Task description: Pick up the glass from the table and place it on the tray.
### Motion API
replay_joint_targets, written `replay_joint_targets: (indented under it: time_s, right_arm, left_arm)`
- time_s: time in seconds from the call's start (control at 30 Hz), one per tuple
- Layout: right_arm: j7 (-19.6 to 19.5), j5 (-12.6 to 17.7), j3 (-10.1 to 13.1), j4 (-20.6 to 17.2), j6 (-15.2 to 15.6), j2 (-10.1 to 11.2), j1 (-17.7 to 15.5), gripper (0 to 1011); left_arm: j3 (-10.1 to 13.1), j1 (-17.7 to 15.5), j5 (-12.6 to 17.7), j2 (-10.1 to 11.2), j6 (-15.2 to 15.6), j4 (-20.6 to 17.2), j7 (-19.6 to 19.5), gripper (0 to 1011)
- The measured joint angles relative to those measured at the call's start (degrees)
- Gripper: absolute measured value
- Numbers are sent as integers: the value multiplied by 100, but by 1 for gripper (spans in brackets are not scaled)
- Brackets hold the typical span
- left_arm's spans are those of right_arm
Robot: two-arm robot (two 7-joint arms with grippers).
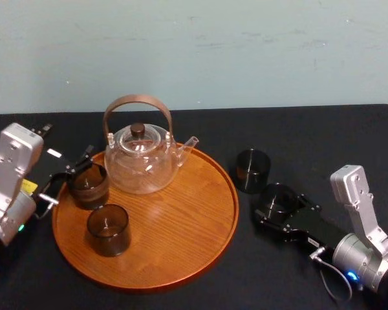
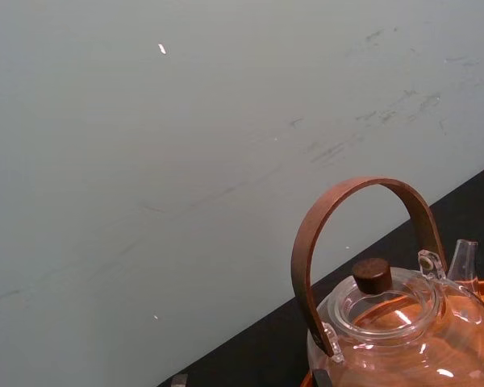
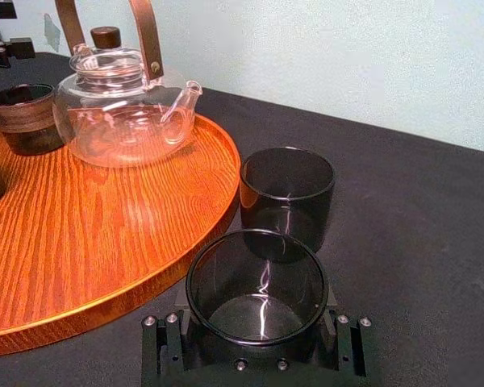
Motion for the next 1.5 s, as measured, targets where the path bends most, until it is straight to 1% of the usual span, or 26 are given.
replay_joint_targets:
  time_s: [0.43, 0.53, 0.6, 0.67, 0.7, 0.73, 0.83, 0.9, 1.07, 1.1, 1.23, 1.27, 1.5]
  right_arm:
    - [-6, 1, 1, -9, 6, 3, -5, 905]
    - [-8, -2, 16, -107, 0, 21, -35, 905]
    - [-4, -48, 21, -273, -25, 64, -83, 905]
    - [12, -60, 15, -362, -31, 83, -105, 905]
    - [45, -77, -8, -482, -37, 104, -138, 905]
    - [45, -77, -8, -482, -37, 104, -138, 905]
    - [130, -115, -96, -707, -59, 132, -196, 905]
    - [166, -133, -144, -785, -66, 139, -209, 905]
    - [297, -186, -352, -954, -90, 123, -201, 905]
    - [335, -202, -426, -968, -91, 105, -176, 905]
    - [395, -225, -548, -971, -90, 62, -108, 905]
    - [428, -228, -610, -963, -86, 35, -68, 905]
    - [544, -241, -882, -807, -66, -102, 147, 905]
  left_arm:
    - [0, 0, 0, 0, 0, 0, 0, 1001]
    - [0, 0, 0, 0, 0, 0, 0, 1001]
    - [0, 0, 0, 0, 0, 0, 0, 1002]
    - [0, 0, 0, 0, 0, 0, 0, 1001]
    - [0, 0, 0, 0, 0, 0, 0, 1001]
    - [0, 0, 0, 0, 0, 0, 1, 1001]
    - [0, 0, 0, 0, 0, 0, 0, 1001]
    - [0, 0, 0, 0, 0, 0, 0, 1002]
    - [0, 0, 0, 0, 0, 0, 0, 1001]
    - [0, 0, 0, 0, 0, 0, 0, 1001]
    - [0, 0, 0, 0, 0, 0, 0, 1001]
    - [0, 0, 0, 0, 0, 0, 0, 1001]
    - [0, 0, 0, 0, 0, 0, 0, 1001]
